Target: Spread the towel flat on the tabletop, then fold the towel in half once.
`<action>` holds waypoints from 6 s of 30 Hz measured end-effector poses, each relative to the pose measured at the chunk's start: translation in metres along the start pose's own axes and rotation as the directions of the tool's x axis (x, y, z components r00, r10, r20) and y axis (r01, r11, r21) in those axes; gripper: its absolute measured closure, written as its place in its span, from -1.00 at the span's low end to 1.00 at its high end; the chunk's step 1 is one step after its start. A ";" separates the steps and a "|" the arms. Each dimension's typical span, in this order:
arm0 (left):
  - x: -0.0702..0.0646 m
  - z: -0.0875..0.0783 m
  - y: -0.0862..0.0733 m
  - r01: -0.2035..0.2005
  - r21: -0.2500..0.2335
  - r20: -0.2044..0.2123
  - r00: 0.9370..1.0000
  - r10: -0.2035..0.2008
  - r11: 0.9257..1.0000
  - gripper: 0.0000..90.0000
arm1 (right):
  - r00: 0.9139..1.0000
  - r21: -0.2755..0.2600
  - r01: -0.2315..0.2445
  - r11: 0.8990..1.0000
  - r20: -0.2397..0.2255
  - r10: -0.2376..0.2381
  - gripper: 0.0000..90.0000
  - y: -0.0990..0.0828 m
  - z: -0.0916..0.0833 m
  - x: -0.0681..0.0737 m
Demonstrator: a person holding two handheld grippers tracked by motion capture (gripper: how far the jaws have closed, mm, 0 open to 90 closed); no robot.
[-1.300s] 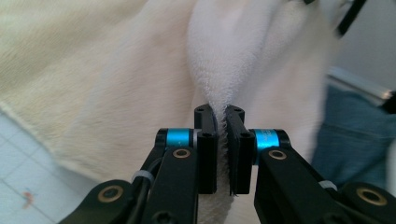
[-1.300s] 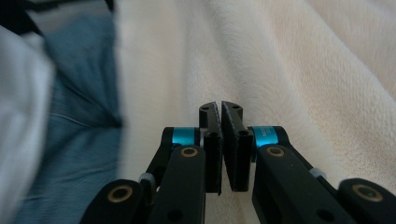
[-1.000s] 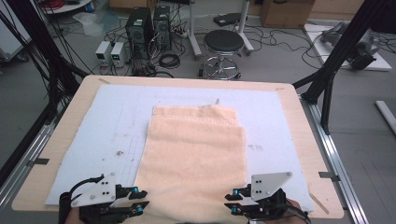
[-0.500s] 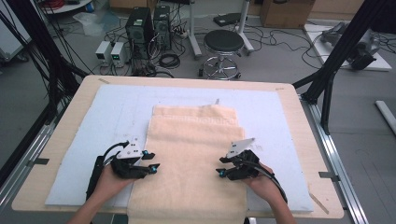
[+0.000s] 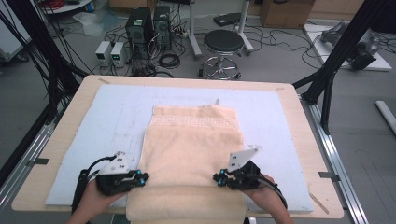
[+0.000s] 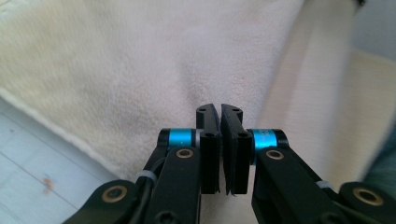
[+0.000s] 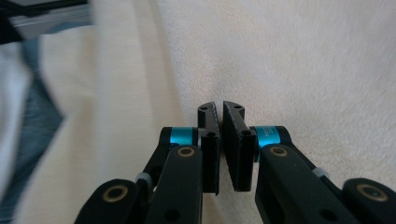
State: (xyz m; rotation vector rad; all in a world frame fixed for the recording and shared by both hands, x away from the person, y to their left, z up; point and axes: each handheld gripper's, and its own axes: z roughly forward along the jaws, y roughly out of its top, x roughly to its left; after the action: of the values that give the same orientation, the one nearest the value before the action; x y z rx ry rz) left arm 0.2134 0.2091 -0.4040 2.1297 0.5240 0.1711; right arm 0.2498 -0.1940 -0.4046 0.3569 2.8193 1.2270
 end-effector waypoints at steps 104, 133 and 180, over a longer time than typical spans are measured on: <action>0.092 0.049 0.023 0.135 -0.040 -0.153 0.978 -0.140 0.990 -0.21 | 0.920 -0.136 -0.236 0.962 0.288 0.266 -0.48 -0.018 -0.008 -0.081; 0.140 0.085 0.037 0.226 -0.042 -0.245 0.942 -0.229 0.973 -0.07 | 0.883 -0.045 -0.313 0.949 0.354 0.309 -0.43 -0.013 0.001 -0.149; -0.004 -0.035 -0.014 0.038 -0.110 -0.066 0.997 -0.045 0.993 0.83 | 0.989 -0.124 -0.142 0.982 0.024 0.146 0.60 -0.018 -0.062 0.019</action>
State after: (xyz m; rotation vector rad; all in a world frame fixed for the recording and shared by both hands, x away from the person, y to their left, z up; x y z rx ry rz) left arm 0.1940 0.2408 -0.3949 2.0112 0.5856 0.2439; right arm 0.2192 -0.2462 -0.3747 0.5777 2.7160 1.3983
